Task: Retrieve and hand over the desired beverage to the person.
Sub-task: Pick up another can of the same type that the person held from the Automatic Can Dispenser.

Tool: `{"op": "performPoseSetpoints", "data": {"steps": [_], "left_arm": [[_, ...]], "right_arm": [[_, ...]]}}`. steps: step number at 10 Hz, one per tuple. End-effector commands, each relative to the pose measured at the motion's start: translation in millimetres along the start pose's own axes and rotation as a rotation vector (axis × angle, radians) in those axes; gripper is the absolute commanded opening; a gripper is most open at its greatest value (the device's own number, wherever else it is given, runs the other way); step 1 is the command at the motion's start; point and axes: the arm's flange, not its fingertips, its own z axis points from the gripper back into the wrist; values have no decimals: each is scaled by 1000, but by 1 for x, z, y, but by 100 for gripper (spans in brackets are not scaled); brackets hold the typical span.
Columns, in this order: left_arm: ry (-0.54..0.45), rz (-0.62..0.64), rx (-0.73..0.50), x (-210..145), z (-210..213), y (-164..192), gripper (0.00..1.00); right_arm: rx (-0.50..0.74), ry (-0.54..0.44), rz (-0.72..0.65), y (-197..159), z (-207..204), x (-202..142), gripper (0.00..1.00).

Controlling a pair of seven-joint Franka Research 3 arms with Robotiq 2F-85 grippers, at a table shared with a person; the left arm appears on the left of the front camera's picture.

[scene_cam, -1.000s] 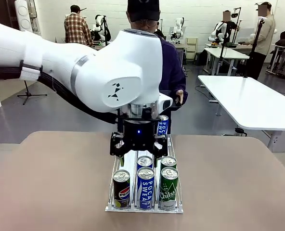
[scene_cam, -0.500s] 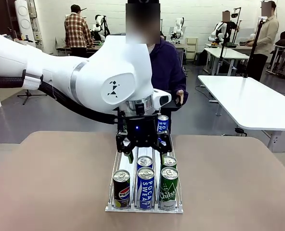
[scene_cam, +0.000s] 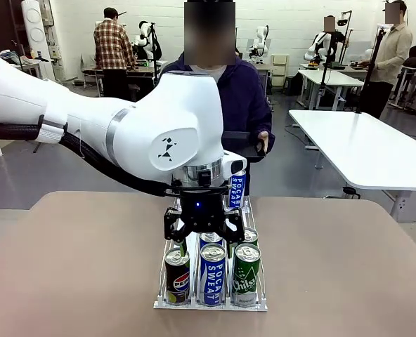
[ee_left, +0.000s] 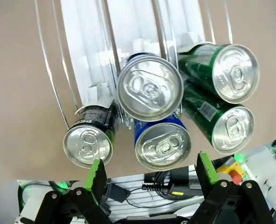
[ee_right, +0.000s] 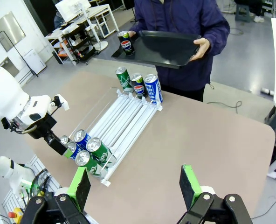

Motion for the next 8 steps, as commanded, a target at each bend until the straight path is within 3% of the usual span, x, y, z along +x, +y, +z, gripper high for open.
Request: {"op": "performPoseSetpoints", "data": {"steps": [1,8], "left_arm": [[-29,51,45,0,0,-10,100],[-42,55,58,6,-8,-16,100]], "right_arm": [[32,-8,5,-1,-3,1,100],[32,-8,5,-1,-3,1,100]]}}
